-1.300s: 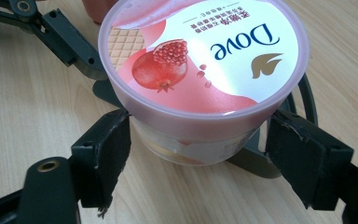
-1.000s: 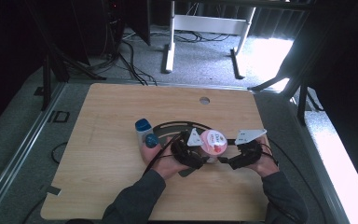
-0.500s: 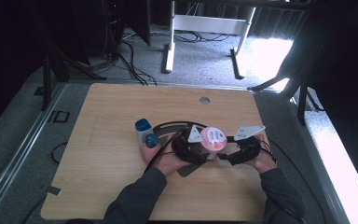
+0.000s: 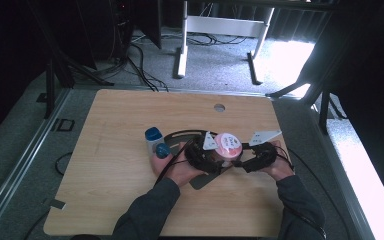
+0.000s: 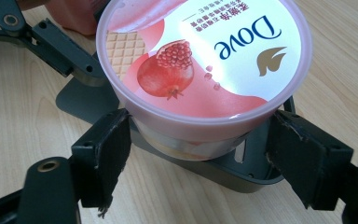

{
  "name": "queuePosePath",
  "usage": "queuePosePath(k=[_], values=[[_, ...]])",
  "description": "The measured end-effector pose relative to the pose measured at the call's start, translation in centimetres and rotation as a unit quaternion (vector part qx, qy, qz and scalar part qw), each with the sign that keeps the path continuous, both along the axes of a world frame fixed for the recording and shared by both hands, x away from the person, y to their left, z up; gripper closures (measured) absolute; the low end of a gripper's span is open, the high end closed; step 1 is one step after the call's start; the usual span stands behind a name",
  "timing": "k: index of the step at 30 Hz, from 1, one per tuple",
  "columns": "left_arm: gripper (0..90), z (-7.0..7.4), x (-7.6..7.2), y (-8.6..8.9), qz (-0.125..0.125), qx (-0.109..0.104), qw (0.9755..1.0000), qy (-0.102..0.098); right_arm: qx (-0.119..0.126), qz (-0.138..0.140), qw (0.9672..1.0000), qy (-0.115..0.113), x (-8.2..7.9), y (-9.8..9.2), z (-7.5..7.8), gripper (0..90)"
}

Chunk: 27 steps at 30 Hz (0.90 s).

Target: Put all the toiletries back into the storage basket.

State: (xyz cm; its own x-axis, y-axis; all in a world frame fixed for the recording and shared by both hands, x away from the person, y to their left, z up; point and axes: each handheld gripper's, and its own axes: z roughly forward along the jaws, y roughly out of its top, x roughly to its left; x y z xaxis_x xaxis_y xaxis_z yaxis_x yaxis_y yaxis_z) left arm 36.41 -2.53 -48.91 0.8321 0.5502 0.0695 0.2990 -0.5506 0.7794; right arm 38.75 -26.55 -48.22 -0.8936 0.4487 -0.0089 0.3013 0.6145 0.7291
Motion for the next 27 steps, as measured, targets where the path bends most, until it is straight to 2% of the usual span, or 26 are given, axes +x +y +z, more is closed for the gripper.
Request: queuePosePath(k=[15,27], values=[[24.8,-0.4,1.2,-0.4,0.013,-0.006,0.9999,0.007,0.004,-0.014,0.9999,0.005,1.1,-0.2,-0.4,22.0],[25.0,-1.5,1.8,-0.8,0.015,-0.002,0.9998,0.014,-0.013,-0.024,0.9996,0.011,1.7,-0.1,-1.1,22.1]])
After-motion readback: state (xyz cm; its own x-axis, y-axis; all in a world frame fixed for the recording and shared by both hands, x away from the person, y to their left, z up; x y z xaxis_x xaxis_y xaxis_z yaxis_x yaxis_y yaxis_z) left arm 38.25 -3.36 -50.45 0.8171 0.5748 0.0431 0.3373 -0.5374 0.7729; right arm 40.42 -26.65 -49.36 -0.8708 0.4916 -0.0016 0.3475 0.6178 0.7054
